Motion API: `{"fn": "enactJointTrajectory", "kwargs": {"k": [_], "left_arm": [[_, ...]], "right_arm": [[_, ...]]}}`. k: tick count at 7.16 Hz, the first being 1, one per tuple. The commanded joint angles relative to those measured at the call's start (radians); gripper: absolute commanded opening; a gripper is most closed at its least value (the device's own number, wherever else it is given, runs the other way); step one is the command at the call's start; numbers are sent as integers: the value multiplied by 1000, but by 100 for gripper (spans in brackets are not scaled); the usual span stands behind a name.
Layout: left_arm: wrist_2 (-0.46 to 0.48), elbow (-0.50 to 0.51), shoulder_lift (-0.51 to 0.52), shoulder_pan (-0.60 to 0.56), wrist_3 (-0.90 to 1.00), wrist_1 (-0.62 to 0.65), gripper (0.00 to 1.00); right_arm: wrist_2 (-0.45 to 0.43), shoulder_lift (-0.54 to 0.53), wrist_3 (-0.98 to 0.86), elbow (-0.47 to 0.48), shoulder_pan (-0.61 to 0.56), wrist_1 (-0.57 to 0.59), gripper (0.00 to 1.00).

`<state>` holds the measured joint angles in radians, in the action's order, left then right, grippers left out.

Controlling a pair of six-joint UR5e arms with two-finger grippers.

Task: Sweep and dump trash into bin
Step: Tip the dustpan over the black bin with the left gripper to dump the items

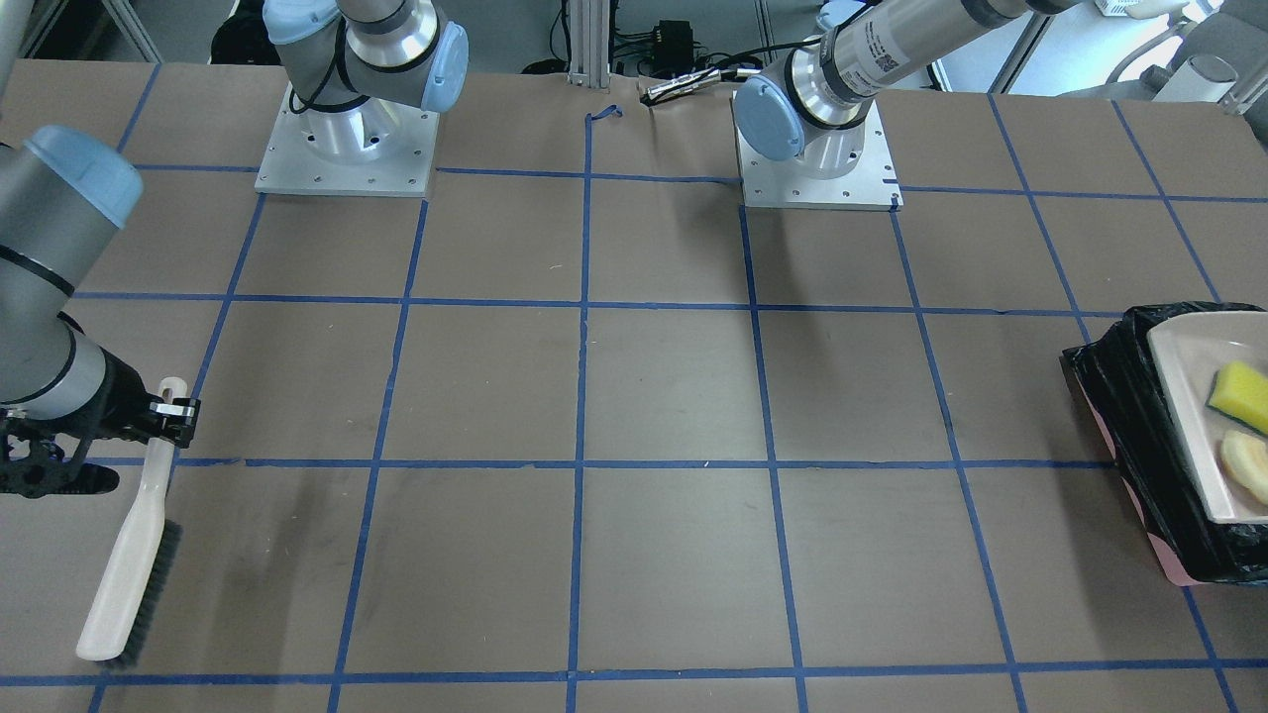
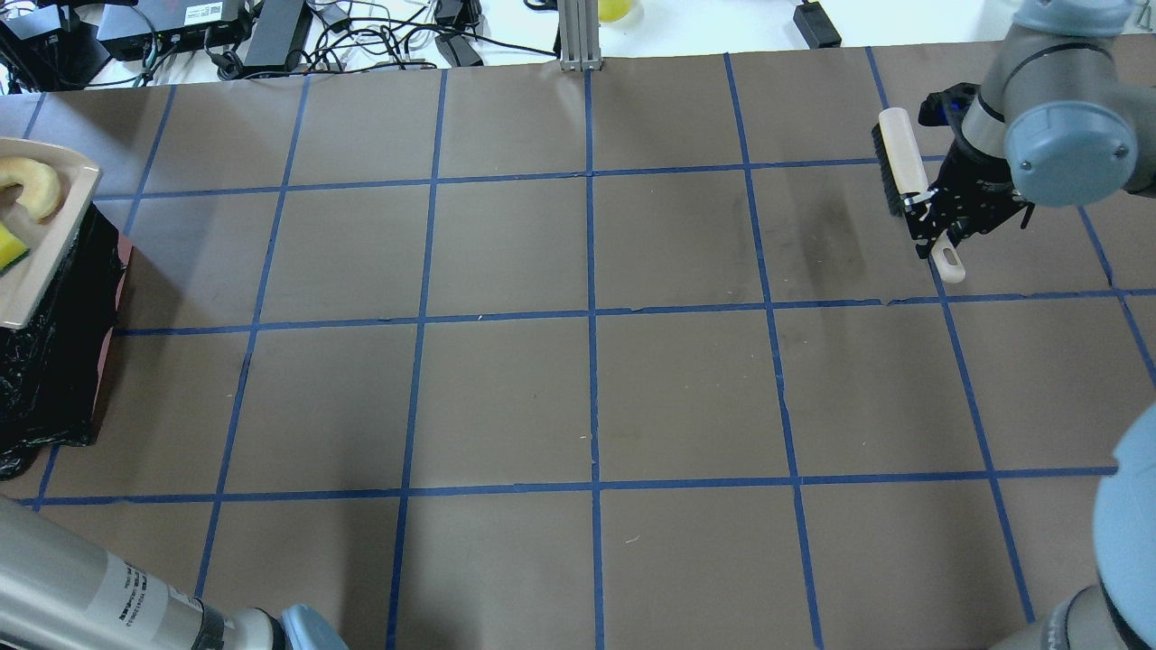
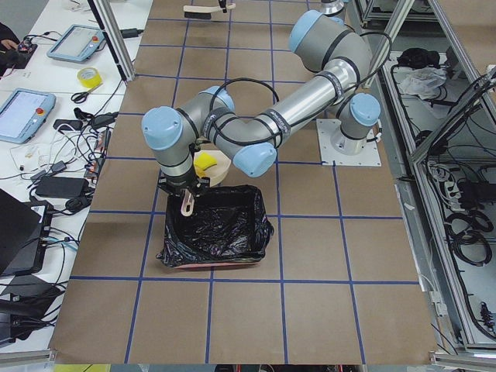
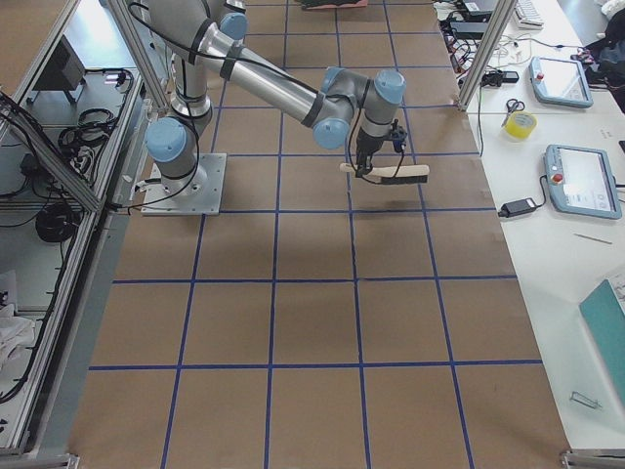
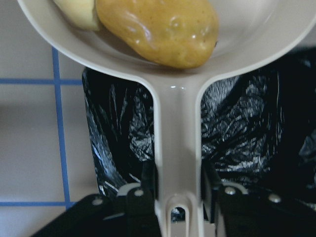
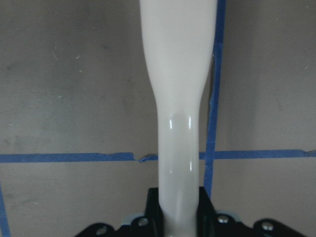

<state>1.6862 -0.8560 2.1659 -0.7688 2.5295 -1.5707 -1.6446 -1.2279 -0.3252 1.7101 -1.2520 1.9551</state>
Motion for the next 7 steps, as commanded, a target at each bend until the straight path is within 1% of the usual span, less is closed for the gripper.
{"fn": "enactJointTrajectory", "kwargs": {"k": [1, 2, 4, 5, 7], "left_arm": [[32, 77, 54, 42, 237, 137, 0], [29, 74, 70, 48, 329, 214, 0], [32, 71, 74, 69, 394, 235, 0], [35, 71, 63, 62, 429, 236, 0], [38, 67, 49, 56, 486, 288, 0]], "right_arm": [[-3, 34, -46, 13, 34, 21, 0], [-6, 56, -66, 13, 34, 21, 0], [-6, 59, -74, 13, 34, 21, 0], [-6, 58, -74, 11, 34, 24, 0], [-6, 61, -64, 11, 34, 25, 0]]}}
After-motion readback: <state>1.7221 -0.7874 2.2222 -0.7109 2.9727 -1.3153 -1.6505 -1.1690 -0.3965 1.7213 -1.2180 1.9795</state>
